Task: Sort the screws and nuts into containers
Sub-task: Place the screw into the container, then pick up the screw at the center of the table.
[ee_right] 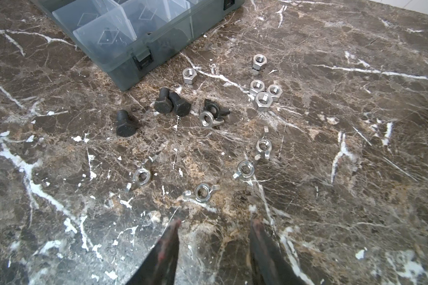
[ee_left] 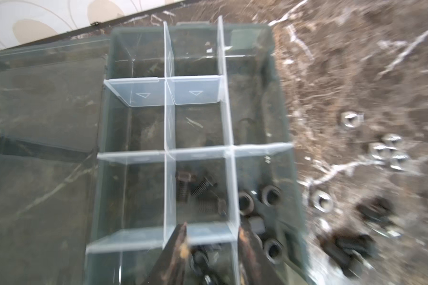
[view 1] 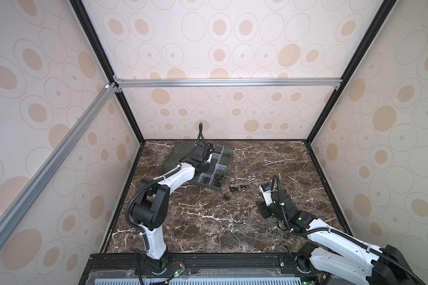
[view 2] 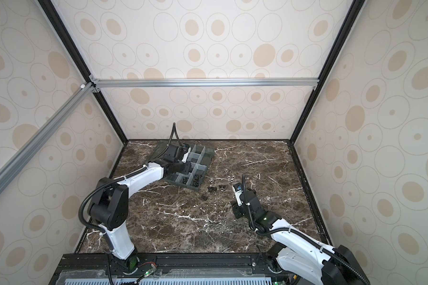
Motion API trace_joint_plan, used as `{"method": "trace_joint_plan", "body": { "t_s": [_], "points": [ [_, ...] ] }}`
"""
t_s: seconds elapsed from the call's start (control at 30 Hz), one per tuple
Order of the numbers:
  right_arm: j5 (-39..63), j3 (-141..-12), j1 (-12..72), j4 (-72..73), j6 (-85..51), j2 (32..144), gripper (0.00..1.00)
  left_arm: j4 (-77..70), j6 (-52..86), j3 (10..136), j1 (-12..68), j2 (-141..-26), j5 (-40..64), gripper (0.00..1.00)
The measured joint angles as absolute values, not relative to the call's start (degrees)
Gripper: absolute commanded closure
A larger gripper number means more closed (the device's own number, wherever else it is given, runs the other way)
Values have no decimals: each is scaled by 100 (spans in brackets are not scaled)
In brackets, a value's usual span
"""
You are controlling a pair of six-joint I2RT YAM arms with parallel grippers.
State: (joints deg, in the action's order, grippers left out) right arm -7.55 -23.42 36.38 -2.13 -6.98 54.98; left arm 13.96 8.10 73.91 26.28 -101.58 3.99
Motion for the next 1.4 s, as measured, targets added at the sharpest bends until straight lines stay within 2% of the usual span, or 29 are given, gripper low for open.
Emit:
{"method": "trace_joint_plan", "body": {
  "t_s": [0.17,0.3,0.6,0.97,1.03,1.23,1.33,1.4],
  "points": [
    [-467,-2342,3656,-213,-572,5498,50,1382,867,6622,3540,-9275,469,57],
    [-268,-2342,3704,-209,-475,5498,48,1332,1061,6160,4165,-9244,644,56],
    [-189,-2342,3769,-204,-395,5498,47,1098,1184,5872,4456,-9863,655,58],
    [-213,-2342,3802,-191,-377,5527,47,742,1302,5861,4639,-10322,499,70],
    [-217,-2342,3815,-187,-375,5527,47,637,1321,5835,4639,-10344,462,78],
    [-242,-2342,3828,-187,-375,5527,47,482,1374,5819,4641,-10543,355,86],
    [-259,-2342,3830,-183,-375,5524,47,432,1372,5811,4641,-10560,301,95],
    [-279,-2342,3830,-174,-375,5524,47,429,1374,5813,4648,-10558,257,95]
  ]
}}
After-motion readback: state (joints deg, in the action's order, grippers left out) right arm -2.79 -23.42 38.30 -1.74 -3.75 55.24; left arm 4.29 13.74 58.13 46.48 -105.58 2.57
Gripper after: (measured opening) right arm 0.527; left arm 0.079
